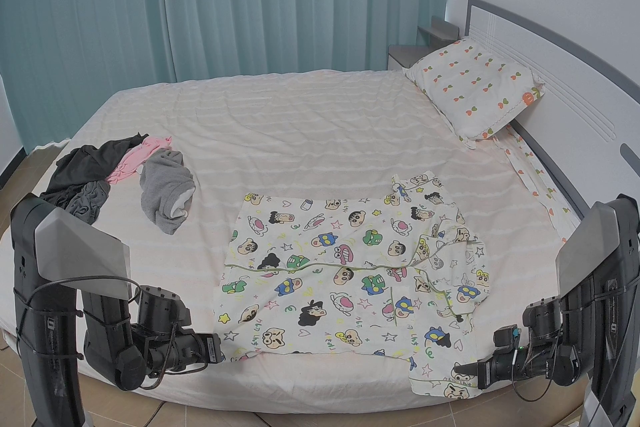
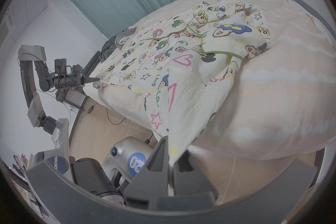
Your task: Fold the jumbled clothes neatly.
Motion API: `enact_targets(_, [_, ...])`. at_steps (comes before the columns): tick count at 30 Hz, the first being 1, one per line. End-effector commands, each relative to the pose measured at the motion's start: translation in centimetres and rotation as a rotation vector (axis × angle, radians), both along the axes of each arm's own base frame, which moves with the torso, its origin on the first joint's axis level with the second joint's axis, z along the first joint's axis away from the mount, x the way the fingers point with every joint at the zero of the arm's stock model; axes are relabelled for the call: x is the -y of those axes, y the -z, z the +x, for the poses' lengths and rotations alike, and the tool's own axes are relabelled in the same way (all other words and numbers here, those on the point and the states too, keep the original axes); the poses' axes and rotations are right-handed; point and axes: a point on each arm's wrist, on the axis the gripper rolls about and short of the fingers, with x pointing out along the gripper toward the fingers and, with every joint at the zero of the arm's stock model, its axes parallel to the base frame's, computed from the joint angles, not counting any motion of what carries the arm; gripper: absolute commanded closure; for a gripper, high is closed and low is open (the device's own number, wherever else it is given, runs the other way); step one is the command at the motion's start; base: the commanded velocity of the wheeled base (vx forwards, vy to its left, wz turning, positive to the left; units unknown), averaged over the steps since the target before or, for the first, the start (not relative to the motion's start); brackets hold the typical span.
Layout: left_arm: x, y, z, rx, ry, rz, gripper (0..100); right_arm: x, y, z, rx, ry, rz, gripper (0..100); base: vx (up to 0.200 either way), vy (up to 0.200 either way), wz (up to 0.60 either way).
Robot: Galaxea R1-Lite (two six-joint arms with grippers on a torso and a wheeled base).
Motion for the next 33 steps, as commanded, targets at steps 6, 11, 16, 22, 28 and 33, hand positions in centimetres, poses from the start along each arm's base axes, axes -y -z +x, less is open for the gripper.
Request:
enact_targets(6, [0.0,0.8,-0.3,-0.015,0.026,0.034,100,0.2,-0.3,-0.9,-0.062,0.0,-0.005,100,0.0,0.0,0.0])
enact_targets(11, [0.0,0.7,-0.4,-0.002,0.03,0.025,100,0.6,-0.9,-1.0,-0.069,-0.006,0.015,100,0.0,0.0,0.0])
enact_targets(16, [0.0,1.1,-0.1,0.04,0.019,0.012,100,0.7,-1.2,-1.2,-0.075,-0.036,0.031,100,0.0,0.0,0.0])
enact_targets(22, [-0.1,1.0,-0.4,0.042,0.014,-0.001,100,0.8,-1.5,-1.2,-0.071,-0.04,0.054,100,0.0,0.0,0.0])
enact_targets(28, [-0.1,0.6,-0.5,0.033,-0.003,-0.052,100,0.8,-1.7,-1.5,-0.09,-0.065,0.076,100,0.0,0.0,0.0])
enact_targets(33, [0.3,-0.5,0.7,0.08,-0.064,-0.148,100,1.5,-2.6,-1.2,-0.048,-0.051,0.132,100,0.0,0.0,0.0])
